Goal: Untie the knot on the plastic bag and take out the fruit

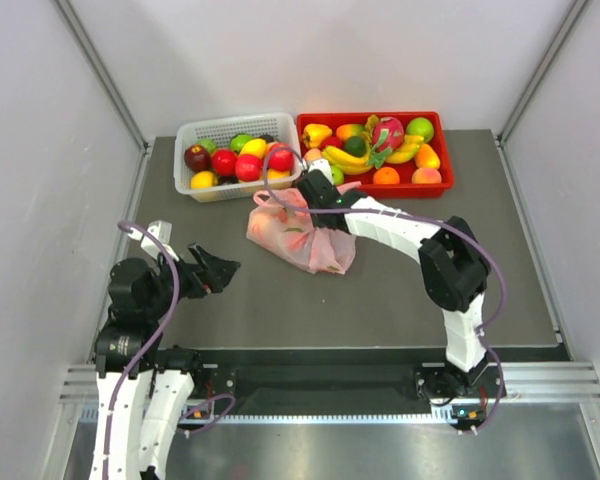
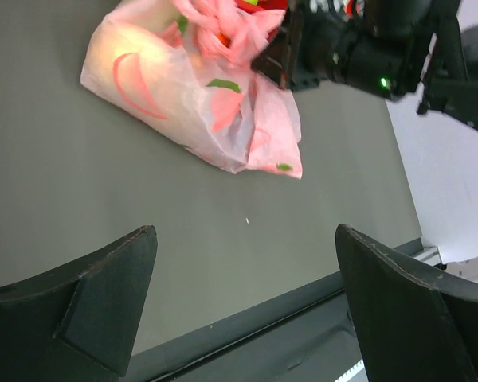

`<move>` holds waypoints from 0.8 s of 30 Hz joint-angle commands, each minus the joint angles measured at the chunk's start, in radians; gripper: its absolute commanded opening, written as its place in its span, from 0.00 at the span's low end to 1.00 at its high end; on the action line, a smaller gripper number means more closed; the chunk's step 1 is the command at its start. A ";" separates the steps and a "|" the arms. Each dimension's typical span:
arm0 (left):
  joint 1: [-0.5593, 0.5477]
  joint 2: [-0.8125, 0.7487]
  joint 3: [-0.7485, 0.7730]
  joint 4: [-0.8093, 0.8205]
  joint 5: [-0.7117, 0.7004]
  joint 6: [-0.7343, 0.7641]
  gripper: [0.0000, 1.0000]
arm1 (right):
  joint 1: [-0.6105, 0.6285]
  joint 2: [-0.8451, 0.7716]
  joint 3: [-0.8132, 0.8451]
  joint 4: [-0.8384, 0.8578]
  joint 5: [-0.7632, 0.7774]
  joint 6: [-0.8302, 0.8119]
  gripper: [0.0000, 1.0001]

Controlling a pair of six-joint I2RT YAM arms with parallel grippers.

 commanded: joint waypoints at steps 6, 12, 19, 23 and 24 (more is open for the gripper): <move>-0.002 0.031 0.014 0.082 -0.019 -0.020 0.97 | 0.103 -0.367 -0.478 0.344 -0.097 -0.317 0.00; -0.002 0.137 0.023 0.128 -0.047 -0.026 0.96 | 0.158 -0.580 -0.807 0.584 -0.140 -0.487 0.00; -0.003 0.274 0.028 0.238 0.016 -0.051 0.93 | 0.200 -0.789 -1.046 0.742 -0.297 -0.619 0.00; -0.049 0.379 0.085 0.274 0.006 -0.071 0.93 | 0.223 -0.911 -1.129 0.821 -0.341 -0.688 0.00; -0.070 0.404 0.103 0.274 -0.008 -0.069 0.93 | 0.226 -0.924 -1.134 0.826 -0.345 -0.707 0.00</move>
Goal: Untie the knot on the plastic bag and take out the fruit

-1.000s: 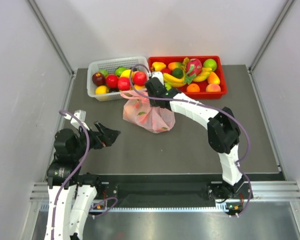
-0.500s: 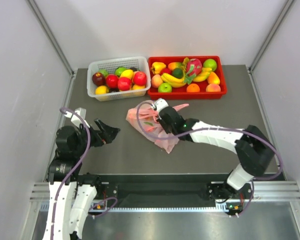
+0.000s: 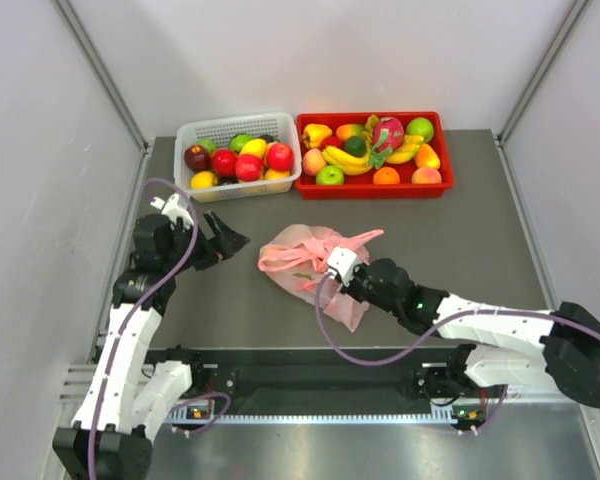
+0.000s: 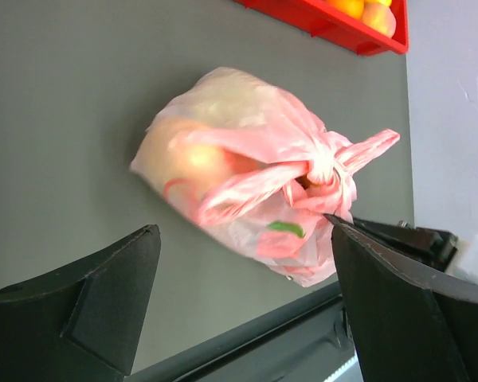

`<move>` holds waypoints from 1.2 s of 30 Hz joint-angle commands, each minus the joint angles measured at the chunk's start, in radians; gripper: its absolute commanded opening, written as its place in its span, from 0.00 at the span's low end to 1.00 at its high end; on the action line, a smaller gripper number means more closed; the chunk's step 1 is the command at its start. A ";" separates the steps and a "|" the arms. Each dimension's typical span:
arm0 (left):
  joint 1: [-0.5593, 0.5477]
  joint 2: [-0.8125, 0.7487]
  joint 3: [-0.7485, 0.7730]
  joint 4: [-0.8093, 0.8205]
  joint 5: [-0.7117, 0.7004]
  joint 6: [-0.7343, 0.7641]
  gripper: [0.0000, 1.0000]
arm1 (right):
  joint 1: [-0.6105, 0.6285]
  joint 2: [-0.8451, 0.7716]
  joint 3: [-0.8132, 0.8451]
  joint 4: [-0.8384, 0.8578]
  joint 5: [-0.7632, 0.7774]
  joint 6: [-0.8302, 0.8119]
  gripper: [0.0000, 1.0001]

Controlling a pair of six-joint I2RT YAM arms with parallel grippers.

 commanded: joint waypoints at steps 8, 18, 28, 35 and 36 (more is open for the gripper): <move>-0.347 0.352 0.256 0.064 -0.231 -0.031 0.93 | 0.072 -0.024 0.070 0.060 -0.034 -0.147 0.00; -0.407 0.520 0.290 0.118 -0.308 -0.061 0.93 | 0.201 0.048 0.116 0.084 0.109 -0.207 0.00; -0.506 0.612 0.276 0.173 -0.323 -0.074 0.79 | 0.241 0.098 0.147 0.093 0.154 -0.226 0.00; -0.509 0.601 0.269 0.169 -0.375 -0.054 0.06 | 0.246 0.087 0.133 0.109 0.209 -0.222 0.00; -0.508 0.598 0.273 0.164 -0.392 -0.050 0.01 | 0.246 0.082 0.122 0.121 0.230 -0.217 0.00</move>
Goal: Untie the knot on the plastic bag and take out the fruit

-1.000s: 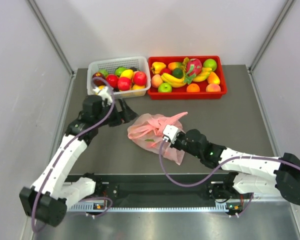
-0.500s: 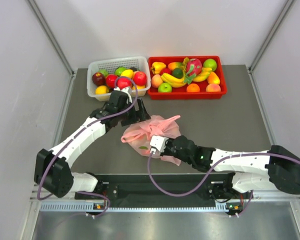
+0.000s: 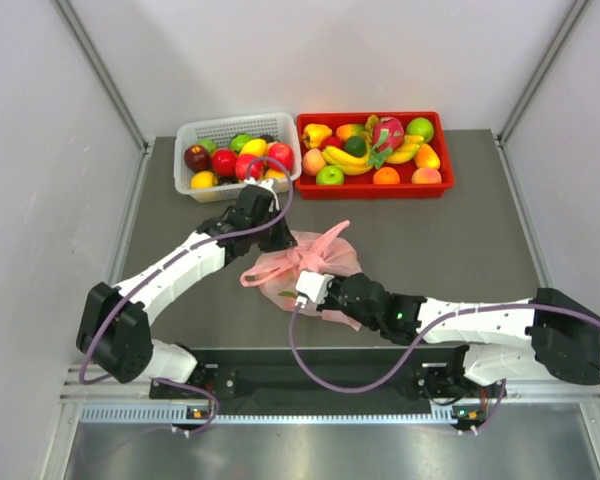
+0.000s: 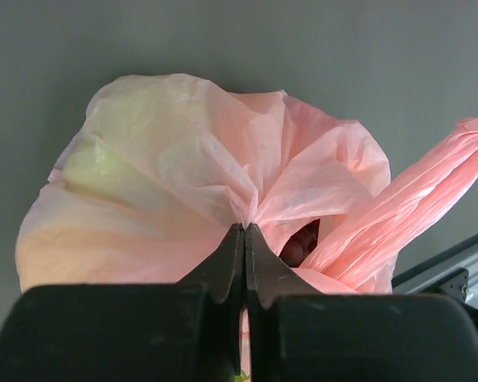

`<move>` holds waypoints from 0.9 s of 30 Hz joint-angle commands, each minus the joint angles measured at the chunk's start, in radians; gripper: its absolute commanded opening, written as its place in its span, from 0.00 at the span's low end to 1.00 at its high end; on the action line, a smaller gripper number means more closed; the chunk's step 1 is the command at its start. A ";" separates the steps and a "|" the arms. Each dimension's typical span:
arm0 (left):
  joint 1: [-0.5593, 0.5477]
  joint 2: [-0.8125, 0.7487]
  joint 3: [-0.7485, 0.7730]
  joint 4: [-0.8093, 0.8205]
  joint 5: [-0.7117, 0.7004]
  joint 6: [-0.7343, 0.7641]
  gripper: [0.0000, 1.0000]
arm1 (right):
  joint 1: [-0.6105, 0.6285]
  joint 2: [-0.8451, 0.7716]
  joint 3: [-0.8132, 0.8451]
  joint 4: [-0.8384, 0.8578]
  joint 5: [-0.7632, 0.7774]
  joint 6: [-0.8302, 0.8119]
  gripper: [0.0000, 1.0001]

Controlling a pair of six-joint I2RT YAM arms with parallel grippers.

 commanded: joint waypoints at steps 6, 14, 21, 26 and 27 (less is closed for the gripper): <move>0.053 -0.074 0.072 -0.026 -0.176 0.064 0.00 | 0.013 -0.013 -0.036 0.169 0.302 0.061 0.00; 0.231 -0.179 0.038 -0.021 -0.130 0.097 0.00 | -0.120 0.003 -0.005 0.042 0.474 0.395 0.00; 0.299 -0.271 -0.013 0.049 -0.084 0.095 0.00 | -0.240 0.038 0.085 -0.147 0.559 0.609 0.00; 0.302 -0.317 -0.013 0.069 -0.069 0.094 0.00 | -0.283 0.006 0.151 -0.318 0.573 0.736 0.26; 0.302 -0.321 -0.014 0.068 -0.067 0.097 0.00 | -0.283 -0.028 0.160 -0.354 0.551 0.739 0.29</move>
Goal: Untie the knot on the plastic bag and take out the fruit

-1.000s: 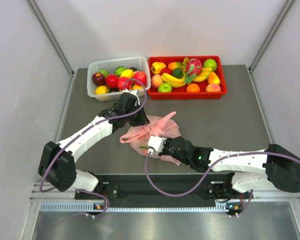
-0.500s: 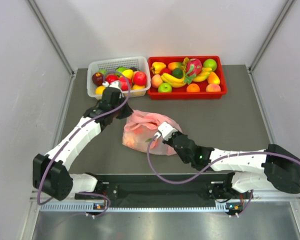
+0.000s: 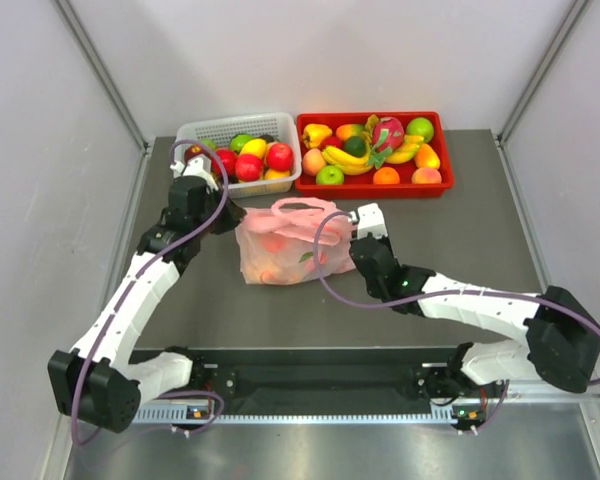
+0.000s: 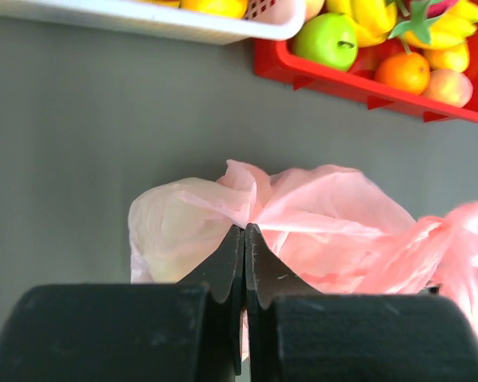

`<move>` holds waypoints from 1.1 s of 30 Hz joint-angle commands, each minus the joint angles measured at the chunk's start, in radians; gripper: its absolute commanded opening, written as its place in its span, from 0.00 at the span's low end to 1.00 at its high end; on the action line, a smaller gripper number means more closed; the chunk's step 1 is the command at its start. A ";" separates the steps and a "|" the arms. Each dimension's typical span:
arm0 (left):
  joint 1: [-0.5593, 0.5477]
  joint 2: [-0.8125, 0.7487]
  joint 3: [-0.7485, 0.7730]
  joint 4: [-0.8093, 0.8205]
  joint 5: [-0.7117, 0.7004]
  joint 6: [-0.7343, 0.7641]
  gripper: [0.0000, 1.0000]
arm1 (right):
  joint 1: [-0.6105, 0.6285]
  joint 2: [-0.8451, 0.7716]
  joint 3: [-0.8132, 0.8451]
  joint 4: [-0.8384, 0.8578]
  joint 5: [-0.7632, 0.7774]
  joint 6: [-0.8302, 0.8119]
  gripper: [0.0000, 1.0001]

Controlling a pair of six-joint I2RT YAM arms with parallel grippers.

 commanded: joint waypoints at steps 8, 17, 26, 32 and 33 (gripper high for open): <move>0.011 -0.048 -0.085 0.154 0.100 -0.008 0.00 | 0.043 -0.273 0.077 -0.161 -0.292 -0.060 1.00; 0.011 -0.062 -0.086 0.174 0.166 -0.036 0.00 | 0.125 -0.140 0.251 -0.188 -0.260 -0.109 1.00; 0.011 -0.082 -0.123 0.181 0.214 -0.060 0.00 | 0.129 0.069 0.402 -0.186 -0.334 -0.084 1.00; 0.011 -0.091 -0.149 0.198 0.229 -0.073 0.00 | 0.129 0.138 0.451 -0.232 -0.334 -0.002 1.00; 0.011 -0.094 -0.151 0.198 0.231 -0.074 0.00 | 0.128 0.146 0.456 -0.244 -0.323 0.018 1.00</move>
